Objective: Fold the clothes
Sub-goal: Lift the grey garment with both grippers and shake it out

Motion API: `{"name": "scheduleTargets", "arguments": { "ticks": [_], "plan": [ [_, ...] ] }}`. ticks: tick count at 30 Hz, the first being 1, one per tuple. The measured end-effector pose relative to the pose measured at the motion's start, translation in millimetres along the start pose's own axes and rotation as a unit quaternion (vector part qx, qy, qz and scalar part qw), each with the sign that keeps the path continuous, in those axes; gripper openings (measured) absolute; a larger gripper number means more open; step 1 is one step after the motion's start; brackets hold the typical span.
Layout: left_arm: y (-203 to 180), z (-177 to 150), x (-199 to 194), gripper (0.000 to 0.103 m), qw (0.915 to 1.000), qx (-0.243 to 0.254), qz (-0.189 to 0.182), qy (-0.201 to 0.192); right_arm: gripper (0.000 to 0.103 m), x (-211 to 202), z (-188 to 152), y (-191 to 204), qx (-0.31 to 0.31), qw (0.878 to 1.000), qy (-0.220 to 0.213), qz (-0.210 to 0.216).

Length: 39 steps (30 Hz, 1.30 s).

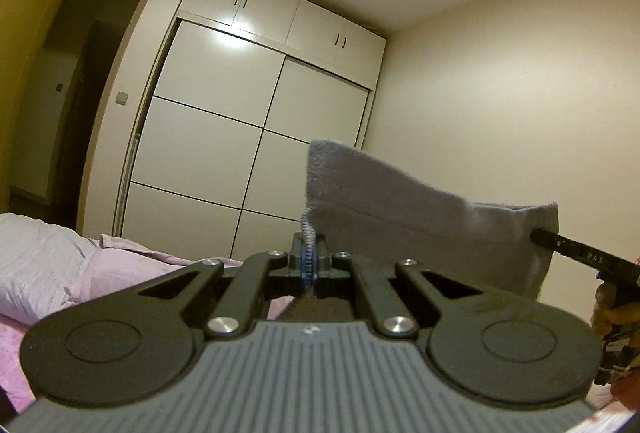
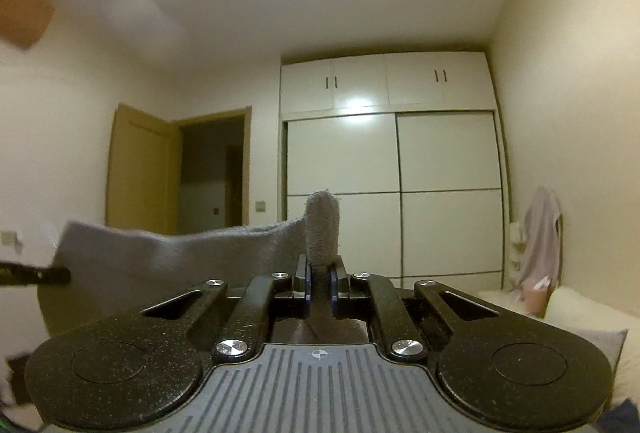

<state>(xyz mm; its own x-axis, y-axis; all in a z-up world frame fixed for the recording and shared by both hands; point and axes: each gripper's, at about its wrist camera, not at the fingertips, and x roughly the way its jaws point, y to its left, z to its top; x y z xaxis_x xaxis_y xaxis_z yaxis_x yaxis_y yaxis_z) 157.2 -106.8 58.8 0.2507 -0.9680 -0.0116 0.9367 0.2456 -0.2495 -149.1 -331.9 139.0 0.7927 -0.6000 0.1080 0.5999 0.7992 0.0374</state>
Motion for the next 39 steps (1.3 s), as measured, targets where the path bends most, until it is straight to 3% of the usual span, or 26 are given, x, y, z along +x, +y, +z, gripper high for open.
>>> {"name": "scheduleTargets", "arguments": {
  "ticks": [4, 5, 7, 10, 16, 22, 26, 30, 35, 39],
  "plan": [
    [-49, 14, -53, 0.0, 0.9961, 0.067, 0.012, -0.057, 0.004, -50, 14, 11, -0.009, 0.999, -0.044, 0.003],
    [-55, 14, -58, 0.0, 0.9957, 0.074, 0.023, -0.052, 0.004, -53, 14, 9, 0.0, 1.0, -0.027, 0.0],
    [-58, 15, -66, 0.0, 0.9987, 0.039, 0.022, -0.023, 0.004, -63, 18, 8, 0.04, 0.999, -0.004, 0.01],
    [-85, 11, -96, 0.0, 0.9949, 0.077, 0.043, -0.048, 0.004, -97, 23, 27, 0.0, 0.999, -0.032, 0.025],
    [-104, 12, -156, 0.0, 0.9952, 0.061, 0.047, -0.061, 0.004, -150, 37, 43, -0.004, 0.997, -0.039, 0.069],
    [-102, 23, -172, 0.0, 0.9957, 0.052, 0.062, -0.043, 0.004, -151, 40, 53, -0.006, 0.996, -0.02, 0.085],
    [-71, 15, -138, 0.001, 0.9961, 0.048, 0.074, -0.006, 0.004, -98, 16, 52, 0.004, 0.997, 0.026, 0.076],
    [-15, -31, -59, 0.0, 0.9932, 0.008, 0.094, 0.069, 0.004, -10, -51, 40, 0.013, 0.992, 0.115, 0.055],
    [68, -120, 65, 0.0, 0.9792, -0.031, 0.128, 0.154, 0.004, 104, -164, 16, 0.034, 0.975, 0.221, 0.014],
    [135, -189, 159, 0.001, 0.9601, -0.054, 0.154, 0.227, 0.004, 194, -255, 0, 0.042, 0.959, 0.278, -0.021]
  ]
}}
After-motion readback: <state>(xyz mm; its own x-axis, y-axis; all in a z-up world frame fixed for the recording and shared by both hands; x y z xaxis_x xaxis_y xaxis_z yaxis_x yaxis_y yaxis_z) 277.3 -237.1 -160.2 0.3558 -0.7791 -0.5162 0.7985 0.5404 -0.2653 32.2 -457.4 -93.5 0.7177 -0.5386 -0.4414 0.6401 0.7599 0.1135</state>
